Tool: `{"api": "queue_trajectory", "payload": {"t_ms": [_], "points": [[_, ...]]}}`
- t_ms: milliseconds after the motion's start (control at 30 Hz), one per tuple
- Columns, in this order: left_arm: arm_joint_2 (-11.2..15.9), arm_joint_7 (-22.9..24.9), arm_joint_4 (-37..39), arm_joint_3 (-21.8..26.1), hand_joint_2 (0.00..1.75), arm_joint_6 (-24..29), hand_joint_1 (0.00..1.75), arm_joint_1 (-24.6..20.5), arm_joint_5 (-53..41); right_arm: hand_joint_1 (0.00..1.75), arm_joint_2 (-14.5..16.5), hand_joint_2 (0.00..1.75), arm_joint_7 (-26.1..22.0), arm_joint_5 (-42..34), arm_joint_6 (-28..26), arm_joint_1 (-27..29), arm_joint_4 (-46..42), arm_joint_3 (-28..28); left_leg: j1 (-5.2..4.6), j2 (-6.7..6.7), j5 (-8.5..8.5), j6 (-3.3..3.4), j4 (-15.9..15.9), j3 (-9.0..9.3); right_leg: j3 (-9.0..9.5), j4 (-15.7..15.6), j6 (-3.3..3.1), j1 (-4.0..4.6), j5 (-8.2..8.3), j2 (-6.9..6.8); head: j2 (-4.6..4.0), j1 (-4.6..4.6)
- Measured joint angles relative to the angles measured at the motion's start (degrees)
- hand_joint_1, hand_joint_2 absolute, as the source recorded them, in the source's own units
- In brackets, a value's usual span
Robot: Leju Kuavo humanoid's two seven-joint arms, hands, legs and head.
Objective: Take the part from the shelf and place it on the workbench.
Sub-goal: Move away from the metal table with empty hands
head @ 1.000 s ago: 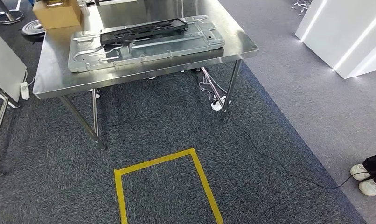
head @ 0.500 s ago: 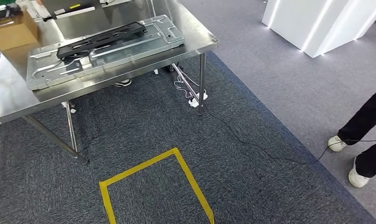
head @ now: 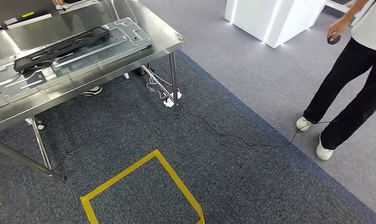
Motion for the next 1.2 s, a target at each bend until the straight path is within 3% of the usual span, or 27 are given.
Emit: {"api": "queue_trajectory", "payload": {"t_ms": [33, 100, 167, 267, 333, 400, 467, 500, 533, 567, 633, 700, 767, 833, 900, 967, 1000, 1033, 1133, 1200], "points": [[-0.05, -1.08, -0.01, 0.1, 0.0, -0.03, 0.0, -0.05, -0.1, 0.0, -0.01, 0.0, 0.14, 0.22, 0.05, 0.07, 0.0, -0.04, 0.28, 0.73, -0.32, -0.36, 0.37, -0.06, 1.22, -2.16, 0.48, -0.4, 1.46, -0.45, 0.0, 0.0], [-0.09, -3.35, -0.02, 0.2, 0.0, -0.08, 0.0, -0.25, -0.28, 0.0, 0.11, 0.0, 0.32, 0.65, 0.23, 0.07, 0.0, -0.04, 0.69, 1.94, -1.31, -1.4, 1.55, -0.16, 5.25, -9.37, 1.17, -0.92, 4.61, -2.66, 0.0, 0.02], [-0.02, -4.37, -0.02, 0.43, 0.0, -0.01, 0.0, -0.47, -0.39, 0.0, 0.32, 0.0, 0.19, 0.96, 0.39, -0.06, -0.01, -0.04, 0.69, 2.89, -2.44, -2.54, 2.65, -0.09, 7.26, -13.15, 0.6, -0.92, 5.61, -4.21, 0.0, -0.04], [0.02, -3.17, -0.02, 0.79, 0.0, 0.19, 0.0, -0.9, -0.5, 0.0, 0.42, 0.0, 0.1, 1.12, 0.42, 0.04, -0.01, -0.25, 0.93, 3.84, -3.17, -3.8, 2.98, 0.51, 6.9, -13.18, -1.12, -0.59, 5.39, -2.85, 0.0, -0.13], [0.02, -2.22, -0.02, 1.01, 0.0, 0.26, 0.0, -0.87, -0.53, 0.0, 0.42, 0.0, 0.2, 0.93, 0.3, 0.04, 0.0, -0.64, 1.27, 1.53, -5.24, -4.41, 5.25, -0.21, 6.76, -13.34, -1.98, -0.67, 5.66, -1.66, 0.0, -0.13], [0.02, -1.63, -0.02, 1.19, 0.0, 0.31, 0.0, -0.62, -0.5, 0.0, 0.42, 0.0, 0.28, 0.63, 0.12, -0.03, 0.0, -0.94, 1.4, -1.58, -9.27, -4.65, 11.72, -3.22, 6.56, -13.38, -2.54, -0.56, 5.82, -0.47, 0.0, -0.14], [0.02, -1.16, -0.02, 1.38, 0.0, 0.34, 0.0, -0.38, -0.48, 0.0, 0.42, 0.0, 0.29, 0.29, -0.02, 0.0, 0.0, -1.24, 1.41, -2.48, -11.61, -4.57, 18.33, -6.63, 6.44, -13.35, -2.74, -0.27, 5.84, 1.04, 0.0, -0.14], [0.02, -1.0, -0.02, 1.45, 0.0, 0.39, 0.0, -0.29, -0.46, 0.0, 0.42, 0.0, 0.29, 0.12, -0.06, 0.02, 0.0, -1.44, 1.39, -2.6, -11.05, -4.41, 19.19, -7.32, 6.47, -13.34, -2.76, -0.15, 5.83, 1.91, 0.0, -0.14], [0.02, -0.91, -0.02, 1.5, 0.0, 0.44, 0.0, -0.25, -0.43, 0.0, 0.42, 0.0, 0.29, -0.02, -0.08, 0.04, 0.0, -1.67, 1.37, -2.78, -9.32, -4.15, 17.82, -7.04, 6.58, -13.33, -2.76, -0.05, 5.83, 2.82, 0.0, -0.14], [0.02, -0.87, -0.02, 1.55, 0.0, 0.48, 0.0, -0.24, -0.4, 0.0, 0.42, 0.0, 0.26, -0.1, -0.09, 0.05, 0.0, -1.87, 1.35, -3.35, -6.83, -3.8, 14.54, -5.87, 6.72, -13.33, -2.76, 0.01, 5.83, 3.67, 0.0, -0.14], [0.13, -0.96, -0.02, 1.72, 0.0, 0.51, 0.0, -0.22, -0.36, 0.0, 0.53, 0.0, 0.1, -0.15, -0.09, -0.03, 0.0, -2.19, 1.27, -5.88, -2.8, -3.04, 7.28, -3.25, 6.73, -13.27, -2.57, 0.06, 5.88, 5.2, 0.0, -0.14], [0.23, -1.18, -0.02, 1.89, 0.0, 0.5, 0.0, -0.35, -0.38, 0.0, 0.65, 0.0, -0.2, -0.19, -0.14, -0.1, 0.01, -2.35, 1.05, -7.17, -1.67, -2.64, 4.4, -2.41, 6.37, -13.27, -2.0, -0.07, 6.1, 6.43, 0.0, -0.14], [0.22, -1.49, -0.02, 2.0, 0.0, 0.49, 0.0, -0.8, -0.45, 0.0, 0.69, 0.0, -0.5, -0.32, -0.22, 0.02, 0.02, -2.62, 0.98, -6.04, -1.21, -2.24, 3.84, -2.23, 6.15, -13.48, -1.2, -0.22, 6.45, 7.26, 0.0, -0.14], [0.22, -1.99, -0.02, 2.09, 0.0, 0.45, 0.0, -1.01, -0.62, 0.0, 0.72, 0.0, -0.79, -0.36, -0.22, 0.06, 0.04, -3.0, 1.11, -4.61, -0.45, -1.52, 2.74, -1.76, 5.44, -12.13, -0.77, 0.0, 5.47, 4.97, 0.0, -0.11], [0.26, -3.03, -0.02, 2.24, 0.0, 0.44, 0.0, -0.9, -0.9, 0.0, 0.7, 0.0, -1.09, -0.11, -0.14, -0.13, 0.04, -3.21, 1.01, -2.93, -0.08, -1.01, 2.2, -1.69, 2.72, -6.41, -0.59, 0.23, 1.98, 1.48, 0.0, -0.08], [0.33, -4.14, -0.02, 2.43, 0.0, 0.39, 0.0, -0.88, -1.03, 0.0, 0.71, 0.0, -1.44, -0.05, -0.13, -0.27, 0.04, -3.48, 0.81, -1.25, -0.14, -0.81, 2.36, -1.95, -0.44, 0.42, -0.21, 0.1, -1.02, 0.4, 0.0, -0.08], [0.34, -4.44, -0.02, 2.51, 0.0, 0.36, 0.0, -0.94, -1.04, 0.0, 0.71, 0.0, -1.64, -0.14, -0.14, -0.27, 0.04, -3.66, 0.76, -0.46, -0.22, -0.81, 2.48, -2.04, -0.93, 1.77, -0.02, -0.02, -1.12, 0.22, 0.0, -0.08], [0.34, -4.5, -0.02, 2.54, 0.0, 0.31, 0.0, -1.03, -1.07, 0.0, 0.71, 0.0, -1.78, -0.2, -0.16, -0.23, 0.04, -3.82, 0.75, 0.25, -0.34, -0.87, 2.63, -2.1, -0.19, 0.76, 0.14, -0.15, -0.14, -0.05, 0.0, -0.08], [0.36, -4.01, -0.02, 2.55, 0.0, 0.24, 0.0, -1.26, -1.27, 0.0, 0.7, 0.0, -1.98, -0.16, -0.16, -0.32, 0.03, -4.06, 0.64, 2.13, -1.07, -1.58, 3.5, -2.11, 5.78, -10.04, 0.0, -0.24, 4.26, -2.84, 0.0, -0.09], [0.39, -3.78, -0.02, 2.55, 0.0, 0.25, 0.0, -1.37, -1.35, 0.0, 0.72, 0.0, -2.05, -0.13, -0.14, -0.5, 0.03, -4.13, 0.44, 3.06, -1.58, -2.36, 3.93, -2.01, 7.38, -13.33, -0.64, 0.05, 4.98, -3.82, 0.0, -0.1]]}}
